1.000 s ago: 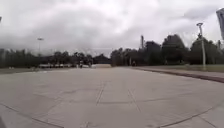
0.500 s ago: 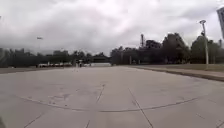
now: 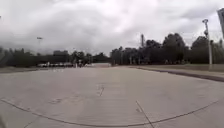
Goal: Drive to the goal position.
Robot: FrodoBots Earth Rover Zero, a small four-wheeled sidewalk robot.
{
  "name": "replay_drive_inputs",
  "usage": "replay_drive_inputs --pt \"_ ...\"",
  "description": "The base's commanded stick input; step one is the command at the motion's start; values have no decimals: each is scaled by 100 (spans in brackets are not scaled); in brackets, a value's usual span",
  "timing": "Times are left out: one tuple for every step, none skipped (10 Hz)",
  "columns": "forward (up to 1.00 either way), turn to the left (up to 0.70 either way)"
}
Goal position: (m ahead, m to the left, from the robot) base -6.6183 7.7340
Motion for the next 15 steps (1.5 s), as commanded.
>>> replay_drive_inputs --pt "70 1" --pt "70 1" --pt "70 1" --pt "70 1" --pt "70 1" --pt "70 1" --pt "70 1" --pt "70 1" --pt "70 1" --pt "70 1" --pt "70 1" --pt "70 1" --pt "70 1" --pt "70 1" --pt "70 1"
